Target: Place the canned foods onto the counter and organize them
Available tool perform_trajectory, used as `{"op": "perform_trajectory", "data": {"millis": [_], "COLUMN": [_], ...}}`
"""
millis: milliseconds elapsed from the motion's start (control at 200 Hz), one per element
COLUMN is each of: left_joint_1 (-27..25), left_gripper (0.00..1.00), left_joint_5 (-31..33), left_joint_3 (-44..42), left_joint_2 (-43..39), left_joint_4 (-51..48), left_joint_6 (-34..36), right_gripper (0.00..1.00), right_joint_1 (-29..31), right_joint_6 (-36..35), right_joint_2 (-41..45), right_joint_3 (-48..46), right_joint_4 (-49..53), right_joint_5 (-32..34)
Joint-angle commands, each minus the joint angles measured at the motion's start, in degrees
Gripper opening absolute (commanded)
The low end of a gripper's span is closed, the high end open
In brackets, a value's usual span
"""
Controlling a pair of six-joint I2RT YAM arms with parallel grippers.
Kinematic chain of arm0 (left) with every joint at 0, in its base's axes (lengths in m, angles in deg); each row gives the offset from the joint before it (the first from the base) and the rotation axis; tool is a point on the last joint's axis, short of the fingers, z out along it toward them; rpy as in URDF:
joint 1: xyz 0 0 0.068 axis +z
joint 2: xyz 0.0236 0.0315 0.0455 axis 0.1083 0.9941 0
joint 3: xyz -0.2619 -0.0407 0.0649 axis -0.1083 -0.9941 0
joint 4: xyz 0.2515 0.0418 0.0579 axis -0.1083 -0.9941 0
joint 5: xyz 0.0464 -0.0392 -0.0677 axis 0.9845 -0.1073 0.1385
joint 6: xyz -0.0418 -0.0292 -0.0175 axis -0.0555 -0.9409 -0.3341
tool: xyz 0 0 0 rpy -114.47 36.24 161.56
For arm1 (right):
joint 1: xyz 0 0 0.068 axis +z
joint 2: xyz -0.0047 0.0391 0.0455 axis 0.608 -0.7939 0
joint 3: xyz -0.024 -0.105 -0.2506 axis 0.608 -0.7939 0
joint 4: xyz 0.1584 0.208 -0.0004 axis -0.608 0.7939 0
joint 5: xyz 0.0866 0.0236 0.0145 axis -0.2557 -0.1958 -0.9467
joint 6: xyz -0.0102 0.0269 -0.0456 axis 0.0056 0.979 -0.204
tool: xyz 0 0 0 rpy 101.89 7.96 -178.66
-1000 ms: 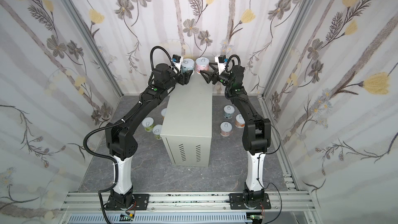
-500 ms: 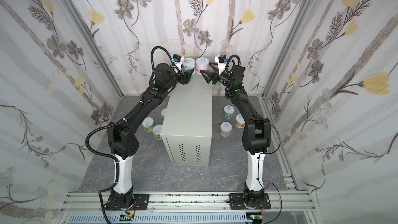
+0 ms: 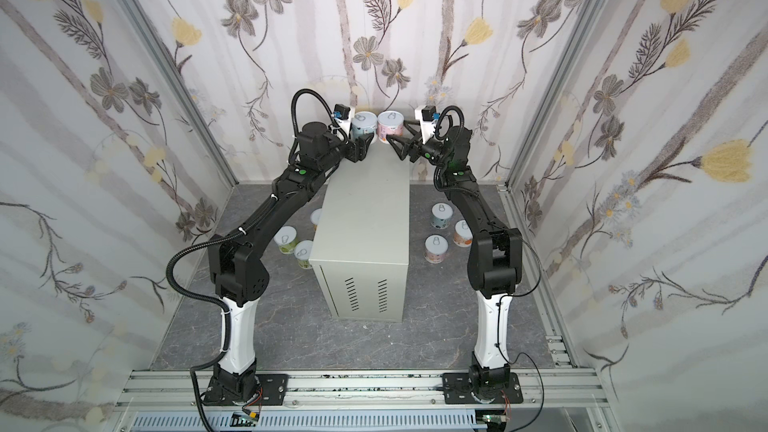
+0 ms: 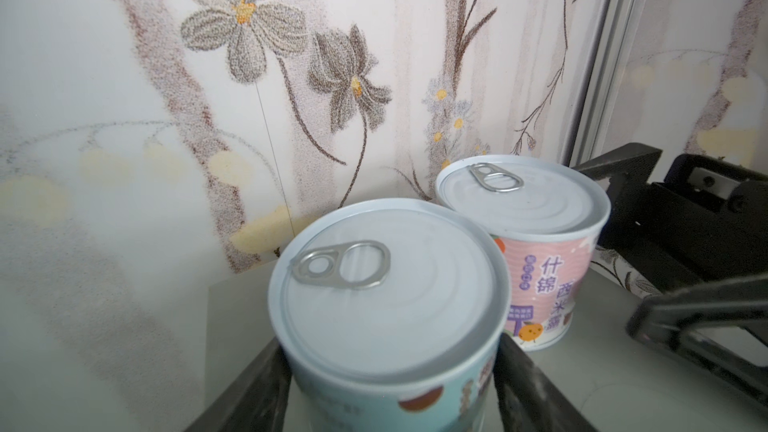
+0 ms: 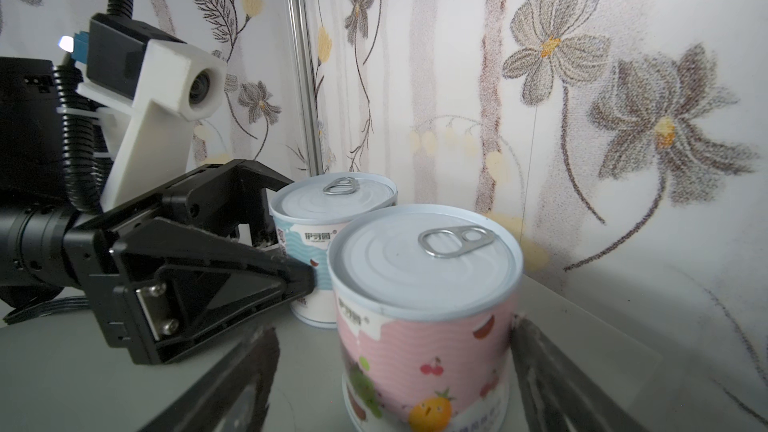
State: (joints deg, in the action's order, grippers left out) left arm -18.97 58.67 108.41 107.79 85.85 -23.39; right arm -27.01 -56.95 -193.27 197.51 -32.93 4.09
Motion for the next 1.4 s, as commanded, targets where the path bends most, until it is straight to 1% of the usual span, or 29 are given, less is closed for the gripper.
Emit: {"op": "perform_trajectory", "data": {"millis": [0, 530, 684, 884, 989, 1069, 1099, 1294, 1394], "left_joint_1": [0.1, 0.1, 0.1, 0.1, 0.1, 0.1, 0.1, 0.1, 0.1], "left_gripper": [0.74, 0.77, 0.82, 0.85, 0.89, 0.93, 0.94, 1.00, 1.00], "left_joint_5": [0.4, -0.2, 0.3, 0.6, 0.3, 0.4, 0.5, 1.6, 1.8], "left_joint_3": [0.1, 0.5, 0.8, 0.8, 0.8, 0.8, 0.7, -0.3, -1.2], "left_joint_2": [0.8, 1.4, 1.4, 1.4, 1.3, 1.0, 0.7, -1.2, -2.7], "left_joint_4": [-3.3, -3.2, -3.3, -3.9, -4.0, -4.2, -4.2, -4.1, -4.0], "left_joint_6": [1.6, 1.1, 1.3, 1.6, 1.6, 2.0, 2.3, 3.0, 3.4], "right_gripper": [0.87, 0.85, 0.86, 0.87, 0.90, 0.96, 0.99, 1.00, 1.00], "right_joint_1": [0.0, 0.0, 0.0, 0.0, 0.0, -0.1, -0.1, -0.7, -1.2], "right_joint_6": [-1.8, -2.6, -2.8, -2.8, -3.1, -3.2, -3.2, -0.6, 0.9], "right_joint_2": [-0.7, -0.9, -0.9, -0.9, -0.7, -0.5, -0.5, 0.5, 1.9], "right_joint_3": [0.1, 0.1, 0.1, 0.1, 0.1, 0.1, 0.0, 0.1, -0.3], "right_joint_4": [2.7, 3.4, 3.7, 4.2, 5.1, 5.6, 5.5, 3.9, 3.8], "right_joint_5": [-2.0, -1.8, -1.6, -1.4, -1.4, -1.1, -1.2, -2.4, -3.4]}}
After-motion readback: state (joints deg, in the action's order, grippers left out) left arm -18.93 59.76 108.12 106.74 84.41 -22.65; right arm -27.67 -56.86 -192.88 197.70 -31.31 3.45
